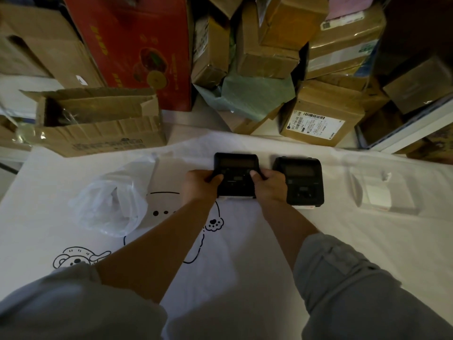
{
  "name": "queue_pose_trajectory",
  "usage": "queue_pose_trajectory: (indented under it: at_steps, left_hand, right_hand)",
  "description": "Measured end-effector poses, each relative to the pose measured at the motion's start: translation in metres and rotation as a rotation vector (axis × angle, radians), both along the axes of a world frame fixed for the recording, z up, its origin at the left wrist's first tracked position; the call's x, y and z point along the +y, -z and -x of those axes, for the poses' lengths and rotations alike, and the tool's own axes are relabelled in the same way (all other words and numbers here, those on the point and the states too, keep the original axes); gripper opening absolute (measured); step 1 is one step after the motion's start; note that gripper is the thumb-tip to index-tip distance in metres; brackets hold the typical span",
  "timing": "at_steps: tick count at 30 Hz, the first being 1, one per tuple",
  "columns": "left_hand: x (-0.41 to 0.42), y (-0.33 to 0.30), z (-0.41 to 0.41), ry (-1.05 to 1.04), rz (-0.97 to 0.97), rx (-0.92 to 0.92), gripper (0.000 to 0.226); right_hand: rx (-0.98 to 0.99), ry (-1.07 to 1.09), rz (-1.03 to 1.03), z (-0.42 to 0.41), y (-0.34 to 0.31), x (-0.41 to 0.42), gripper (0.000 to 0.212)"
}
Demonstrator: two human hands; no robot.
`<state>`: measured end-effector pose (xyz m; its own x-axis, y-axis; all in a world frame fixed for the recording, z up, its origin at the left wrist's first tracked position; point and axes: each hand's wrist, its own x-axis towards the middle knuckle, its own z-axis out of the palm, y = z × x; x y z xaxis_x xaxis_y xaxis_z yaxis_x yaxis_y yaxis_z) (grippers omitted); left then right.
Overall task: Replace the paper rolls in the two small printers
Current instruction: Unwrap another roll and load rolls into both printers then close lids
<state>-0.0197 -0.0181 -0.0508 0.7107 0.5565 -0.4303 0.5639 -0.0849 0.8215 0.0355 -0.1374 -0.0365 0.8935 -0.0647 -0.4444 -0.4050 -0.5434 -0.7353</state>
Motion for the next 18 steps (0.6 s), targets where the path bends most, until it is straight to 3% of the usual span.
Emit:
queue_pose_trajectory:
  at_steps: [6, 18]
  left_hand:
    - [0.008, -0.001, -0.008, -0.076, 0.162, 0.028, 0.029]
    - [0.012, -0.009, -0.019, -0.077, 0.261, 0.094, 0.029]
  right_hand:
    - [0.053, 0.039, -0.021, -0.007, -0.006, -0.001, 0.039]
    - [0.109, 0.141, -0.073, -0.005, -0.013, 0.003, 0.029]
